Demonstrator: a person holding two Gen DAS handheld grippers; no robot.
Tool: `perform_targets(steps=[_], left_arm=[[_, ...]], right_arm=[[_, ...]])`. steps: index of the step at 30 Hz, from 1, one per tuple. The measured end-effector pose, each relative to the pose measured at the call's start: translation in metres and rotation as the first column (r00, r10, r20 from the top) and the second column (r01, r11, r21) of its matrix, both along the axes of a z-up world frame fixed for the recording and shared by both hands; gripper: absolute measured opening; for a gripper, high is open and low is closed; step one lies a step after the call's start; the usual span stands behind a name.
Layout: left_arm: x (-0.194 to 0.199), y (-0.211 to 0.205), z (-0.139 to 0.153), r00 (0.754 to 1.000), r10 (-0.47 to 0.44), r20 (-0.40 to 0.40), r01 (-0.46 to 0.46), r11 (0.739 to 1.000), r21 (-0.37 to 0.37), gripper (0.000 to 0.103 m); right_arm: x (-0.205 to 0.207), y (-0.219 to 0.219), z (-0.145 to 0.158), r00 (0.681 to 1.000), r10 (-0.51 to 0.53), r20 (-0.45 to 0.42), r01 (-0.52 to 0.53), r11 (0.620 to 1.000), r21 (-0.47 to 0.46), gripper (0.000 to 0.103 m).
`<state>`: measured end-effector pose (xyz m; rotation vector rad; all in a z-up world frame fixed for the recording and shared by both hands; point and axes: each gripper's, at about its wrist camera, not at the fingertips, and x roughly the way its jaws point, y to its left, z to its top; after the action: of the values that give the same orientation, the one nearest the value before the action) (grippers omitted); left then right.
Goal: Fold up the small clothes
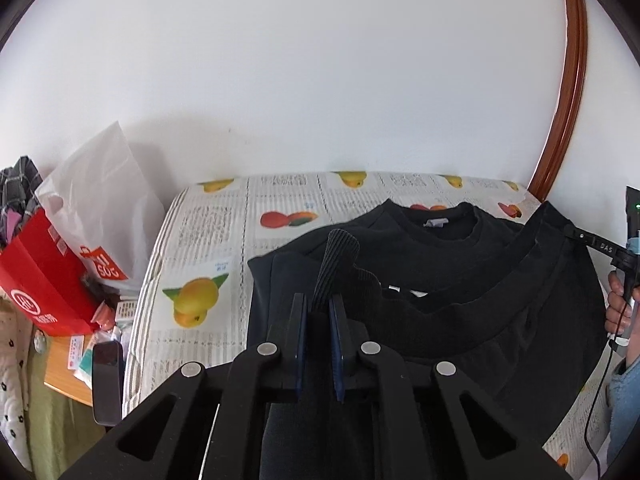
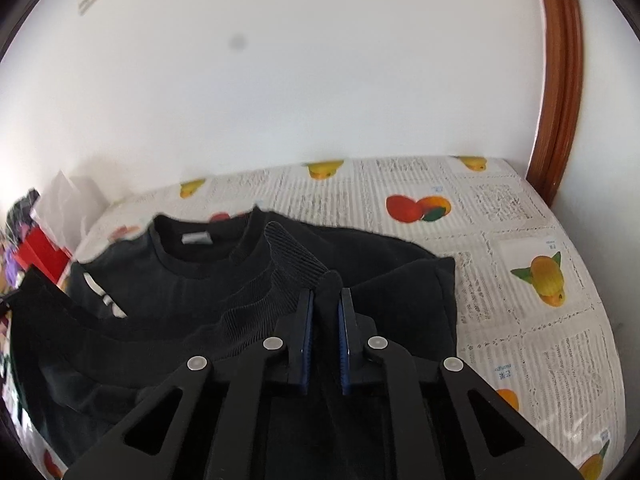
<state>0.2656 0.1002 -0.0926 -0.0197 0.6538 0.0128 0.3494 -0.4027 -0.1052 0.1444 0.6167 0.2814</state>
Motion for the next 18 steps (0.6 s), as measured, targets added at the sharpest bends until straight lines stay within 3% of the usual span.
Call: perform_targets(steps=[4,8,13,18], left_arm=[[0.028,-0.004,-0.004,1.000,0.016,0.003,-0.016,1.000,0.001,0.010],[0.053,0.001,-0.025,0.999,0.023,-0.041,-0.025,0.998,-0.050,0.010],[0.073,0.006,-0.056,0.992,0.053,-0.114,-0.059,0.997,-0.052,0.010],[0.078,0.009,-0.064,0.989,0.052,-0.141,-0.060,0.997,-0.057,0.011]], right_arm=[[-0.010,-0.025,0.012,0.994,-0.073,0.078,0.070,0.997,0.040,0.011],[0.012,-0.041,-0.011,0.993,-0.118,-0.029,0.119,0.992,0.040,0.011],[0.032,-0.029,-0.042,0.985,-0.140,-0.101,0.133,0.988,-0.073,0.011],[0.046,-0.013,-0.060,0.980,-0.166,-0.113,0.141,0.969,-0.202,0.015]])
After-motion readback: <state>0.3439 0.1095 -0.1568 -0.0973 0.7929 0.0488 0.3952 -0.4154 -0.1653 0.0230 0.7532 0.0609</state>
